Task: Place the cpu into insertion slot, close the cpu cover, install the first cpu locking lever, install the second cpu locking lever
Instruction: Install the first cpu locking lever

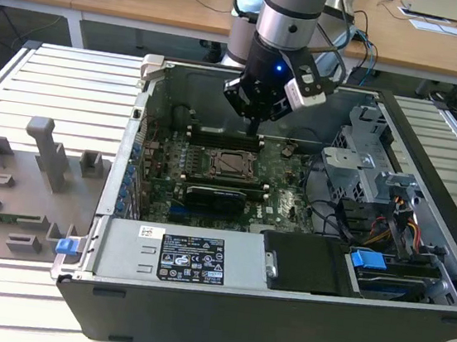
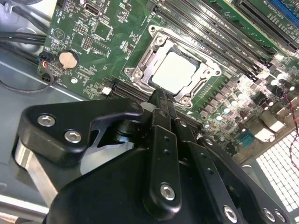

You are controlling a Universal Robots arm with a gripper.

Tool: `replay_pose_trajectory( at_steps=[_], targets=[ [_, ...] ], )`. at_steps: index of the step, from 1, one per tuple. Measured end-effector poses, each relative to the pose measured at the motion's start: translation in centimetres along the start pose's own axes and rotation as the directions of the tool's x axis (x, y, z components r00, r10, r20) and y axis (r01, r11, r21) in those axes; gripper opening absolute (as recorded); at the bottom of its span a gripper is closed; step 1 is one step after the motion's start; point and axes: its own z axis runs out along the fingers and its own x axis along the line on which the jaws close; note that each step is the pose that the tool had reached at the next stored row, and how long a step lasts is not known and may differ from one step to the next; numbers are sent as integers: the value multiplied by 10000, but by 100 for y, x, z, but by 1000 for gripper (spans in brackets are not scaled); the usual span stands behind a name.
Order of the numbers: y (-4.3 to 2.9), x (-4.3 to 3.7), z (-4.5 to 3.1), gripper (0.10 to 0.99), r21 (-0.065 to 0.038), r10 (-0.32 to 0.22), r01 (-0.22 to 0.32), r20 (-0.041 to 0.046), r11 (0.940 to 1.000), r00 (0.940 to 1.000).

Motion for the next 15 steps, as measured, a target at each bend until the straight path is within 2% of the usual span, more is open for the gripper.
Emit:
replay_pose_trajectory(
  at_steps=[9, 15],
  targets=[
    [6, 3, -102, 106, 0, 0, 0, 0, 10000, 10000],
    [12, 6, -224, 106, 0, 0, 0, 0, 10000, 10000]
  ],
)
